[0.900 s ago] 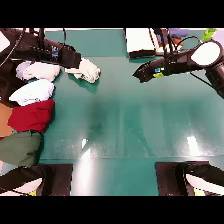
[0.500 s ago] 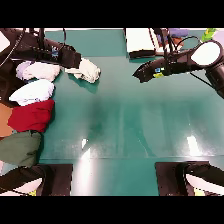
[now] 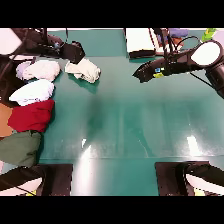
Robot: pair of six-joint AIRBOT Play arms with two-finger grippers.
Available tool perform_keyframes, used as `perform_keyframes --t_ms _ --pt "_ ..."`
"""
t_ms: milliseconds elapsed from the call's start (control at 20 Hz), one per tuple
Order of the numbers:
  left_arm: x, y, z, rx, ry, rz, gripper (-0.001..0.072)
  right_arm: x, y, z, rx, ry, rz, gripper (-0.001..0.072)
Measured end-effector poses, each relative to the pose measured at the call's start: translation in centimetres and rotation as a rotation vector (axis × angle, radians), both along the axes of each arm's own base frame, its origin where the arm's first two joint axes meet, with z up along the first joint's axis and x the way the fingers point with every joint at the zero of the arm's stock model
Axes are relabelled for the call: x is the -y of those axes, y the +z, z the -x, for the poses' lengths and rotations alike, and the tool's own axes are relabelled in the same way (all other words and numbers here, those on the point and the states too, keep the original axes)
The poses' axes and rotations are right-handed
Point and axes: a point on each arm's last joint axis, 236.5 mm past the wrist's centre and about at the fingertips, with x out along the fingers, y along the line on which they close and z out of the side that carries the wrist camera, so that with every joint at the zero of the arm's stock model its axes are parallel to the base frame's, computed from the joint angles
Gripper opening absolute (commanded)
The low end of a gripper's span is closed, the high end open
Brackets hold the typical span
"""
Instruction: Fold the shirts.
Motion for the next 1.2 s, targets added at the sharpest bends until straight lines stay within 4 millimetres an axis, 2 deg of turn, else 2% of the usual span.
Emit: perform_keyframes --t_ms 100,150,400,550,600,700,800,850,1000,1100,1200 --pt "-0.8 -3.5 -2.4 -0.062 0.052 -0.023 0.0625 0.0 0.0 0.0 0.0 0.0 0.0 0.0017" --pt "-1.0 -5.9 -3.6 -0.105 0.071 -0.034 0.0625 0.0 0.0 0.0 0.0 0.0 0.0 0.0016" --pt "0.8 -18.6 -7.8 -0.307 0.099 -0.03 0.0625 0.0 0.0 0.0 0.0 0.0 0.0 0.0016" --pt "1.8 -23.9 -8.9 -0.378 0.11 -0.004 0.0623 0.0 0.0 0.0 0.001 -0.001 -0.001 0.0017" --pt "2.1 -24.8 -9.3 -0.38 0.115 0.007 0.0623 0.0 0.1 -0.1 0.003 -0.003 -0.002 0.0017" --pt "2.4 -25.8 -10.2 -0.37 0.122 0.026 0.0598 0.0 0.1 -0.1 0.005 -0.003 -0.003 0.0017" --pt "2.8 -25.7 -11.2 -0.338 0.127 0.047 0.0161 0.0 0.1 -0.1 0.005 -0.004 -0.003 0.0017" --pt "2.9 -25.5 -11.5 -0.329 0.127 0.051 0.0028 0.0 0.1 -0.1 0.006 -0.004 -0.004 0.0016" --pt "2.8 -24.2 -12.6 -0.279 0.123 0.041 0.0027 0.0 0.1 -0.1 0.006 -0.003 -0.003 0.0017" --pt "2.3 -22.6 -13.2 -0.247 0.116 0.001 0.0026 0.0 0.5 0.0 0.013 -0.003 -0.006 0.0017" --pt "1.2 -18.8 -13.6 -0.187 0.109 -0.054 0.0026 0.3 1.5 0.3 0.035 -0.006 -0.013 0.0017"
